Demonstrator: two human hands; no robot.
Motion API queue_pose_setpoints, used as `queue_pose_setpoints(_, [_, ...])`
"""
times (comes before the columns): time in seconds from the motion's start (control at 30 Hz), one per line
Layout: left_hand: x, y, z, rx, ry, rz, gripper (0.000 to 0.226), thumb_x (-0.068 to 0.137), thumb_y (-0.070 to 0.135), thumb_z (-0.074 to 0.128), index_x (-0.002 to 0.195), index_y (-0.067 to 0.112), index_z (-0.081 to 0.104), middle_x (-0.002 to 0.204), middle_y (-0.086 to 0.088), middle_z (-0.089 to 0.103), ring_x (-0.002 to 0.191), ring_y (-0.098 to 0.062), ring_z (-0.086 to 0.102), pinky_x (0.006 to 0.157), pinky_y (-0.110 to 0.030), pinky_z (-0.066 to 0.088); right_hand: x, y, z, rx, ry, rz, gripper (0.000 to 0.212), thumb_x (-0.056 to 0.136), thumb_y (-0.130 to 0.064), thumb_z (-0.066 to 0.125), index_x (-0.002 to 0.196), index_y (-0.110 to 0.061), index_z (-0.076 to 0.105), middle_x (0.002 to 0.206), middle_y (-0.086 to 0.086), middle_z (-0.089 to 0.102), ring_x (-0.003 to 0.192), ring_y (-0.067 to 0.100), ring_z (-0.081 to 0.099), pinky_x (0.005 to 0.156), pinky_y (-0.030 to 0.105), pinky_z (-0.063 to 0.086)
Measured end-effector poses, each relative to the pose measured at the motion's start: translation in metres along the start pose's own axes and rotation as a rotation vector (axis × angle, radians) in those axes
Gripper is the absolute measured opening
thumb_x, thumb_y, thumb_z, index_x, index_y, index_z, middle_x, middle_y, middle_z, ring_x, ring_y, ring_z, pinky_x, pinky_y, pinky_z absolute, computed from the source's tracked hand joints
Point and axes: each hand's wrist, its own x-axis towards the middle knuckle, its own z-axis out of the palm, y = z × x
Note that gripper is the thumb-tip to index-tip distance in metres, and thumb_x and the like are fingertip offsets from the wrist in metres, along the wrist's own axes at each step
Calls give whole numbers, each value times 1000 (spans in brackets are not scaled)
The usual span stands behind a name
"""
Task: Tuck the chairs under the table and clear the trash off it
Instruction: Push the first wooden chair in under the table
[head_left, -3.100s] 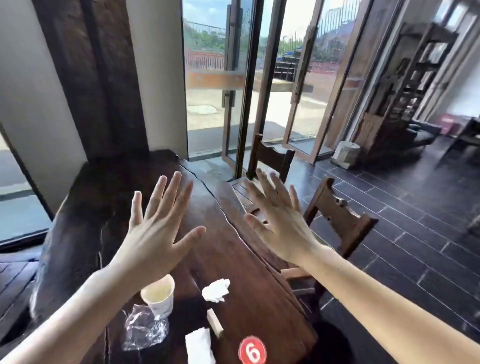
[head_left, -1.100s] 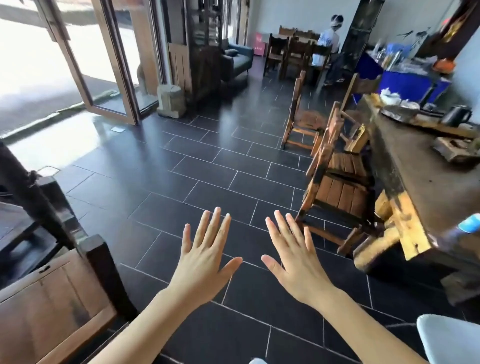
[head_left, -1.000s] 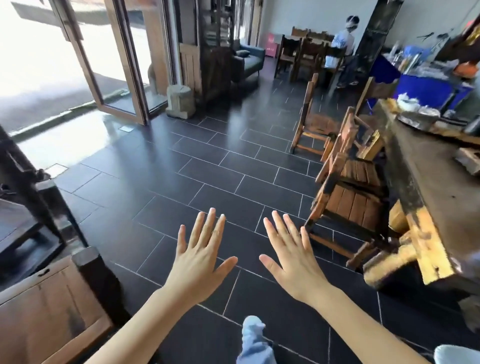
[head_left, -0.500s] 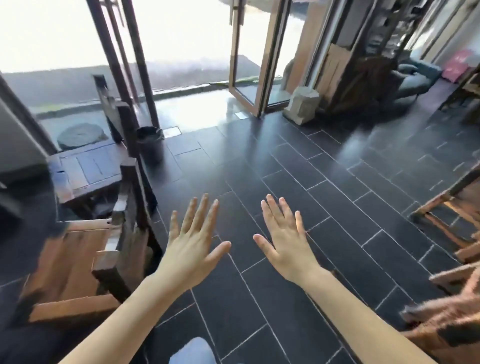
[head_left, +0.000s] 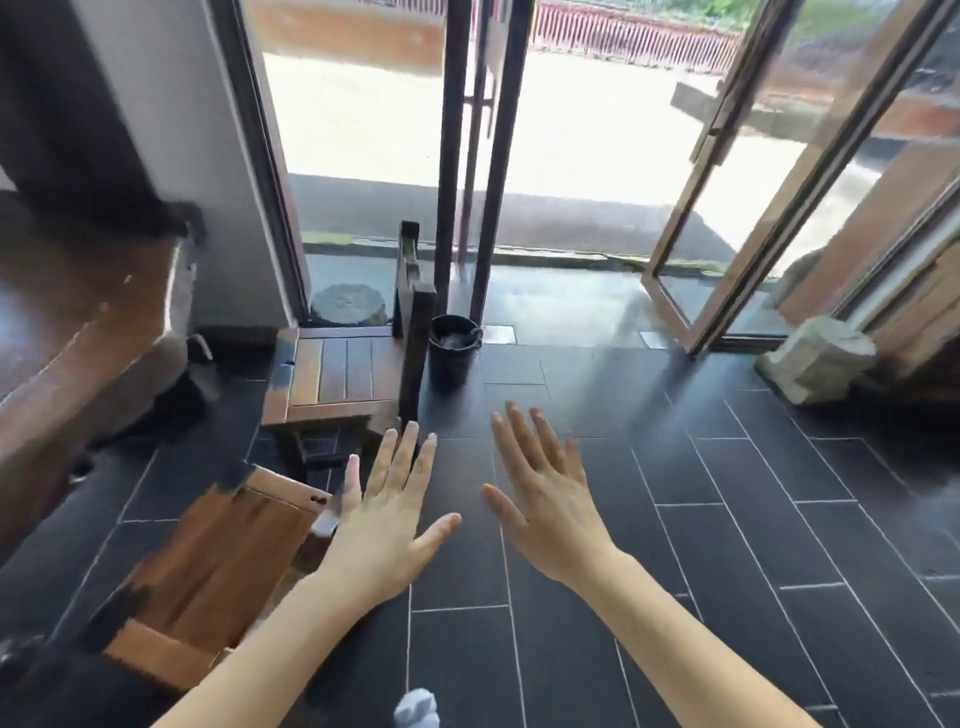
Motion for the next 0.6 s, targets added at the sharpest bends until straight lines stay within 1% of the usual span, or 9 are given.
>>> queue_pose_setpoints(0.07, [30, -1, -2, -7, 15, -23, 88, 64, 71, -5, 134, 27, -34, 146, 8, -40, 131, -8, -42, 110, -45, -21, 39, 20, -10, -30, 38, -33, 76, 84, -70, 3, 144, -30, -20, 154, -13, -24, 140, 9, -29, 118, 44, -12])
queue_pose_setpoints(0.17, [57, -9, -8, -8, 51, -90, 86, 66, 70, -4, 135, 27, -33, 146, 9, -39, 135, -11, -36, 110, -46, -19, 88, 37, -20, -70, 64, -102, 76, 83, -62, 6, 151, -29, -8, 156, -11, -18, 144, 13, -22, 116, 46, -10])
queue_pose_setpoints(0.23, [67, -17, -10, -14, 84, -154, 85, 69, 70, -2, 138, 29, -30, 147, 8, -38, 135, -12, -36, 111, -46, -19, 115, 37, -19, -76, 53, -182, 75, 84, -61, 7, 152, -28, -2, 157, -10, -18, 145, 14, -21, 116, 47, -10])
queue_pose_setpoints(0.3, [69, -26, -10, 9, 94, -239, 83, 79, 69, 9, 142, 27, -25, 150, 6, -35, 136, -12, -35, 111, -46, -18, 138, 35, -9, -74, 21, -250, 73, 85, -61, 7, 151, -30, -2, 159, -9, -15, 144, 13, -23, 117, 48, -11])
queue_pose_setpoints(0.37, [65, -33, -9, 33, 84, -352, 78, 90, 61, 23, 144, 25, -21, 152, 3, -32, 137, -14, -32, 112, -47, -17, 160, 31, 5, -54, -25, -310, 72, 86, -60, 8, 151, -32, -2, 160, -8, -12, 144, 13, -23, 118, 49, -10])
queue_pose_setpoints(0.43, [59, -40, -7, 27, 113, -479, 77, 92, 57, 27, 145, 24, -19, 153, 2, -29, 139, -16, -29, 112, -47, -16, 178, 25, 19, -38, -82, -395, 66, 93, -58, 18, 151, -32, 0, 161, -7, -9, 145, 14, -21, 118, 51, -9])
queue_pose_setpoints(0.5, [50, -44, -1, 11, 138, -616, 77, 91, 59, 24, 145, 24, -17, 154, 2, -27, 140, -16, -27, 113, -48, -14, 193, 20, 31, -50, -151, -500, 63, 97, -52, 29, 151, -33, 2, 161, -7, -8, 146, 15, -19, 118, 51, -9])
queue_pose_setpoints(0.53, [44, -44, 3, -4, 149, -693, 78, 88, 63, 19, 146, 24, -17, 154, 2, -27, 140, -16, -27, 113, -48, -13, 202, 18, 37, -60, -177, -555, 63, 98, -51, 31, 152, -33, 2, 161, -7, -8, 146, 15, -19, 118, 51, -9])
queue_pose_setpoints(0.6, [30, -40, 12, -49, 183, -843, 88, 73, 70, 3, 146, 24, -16, 152, 4, -29, 138, -13, -29, 113, -48, -13, 220, 16, 48, -61, -212, -629, 63, 98, -51, 31, 152, -34, 3, 161, -8, -9, 146, 14, -19, 116, 48, -12])
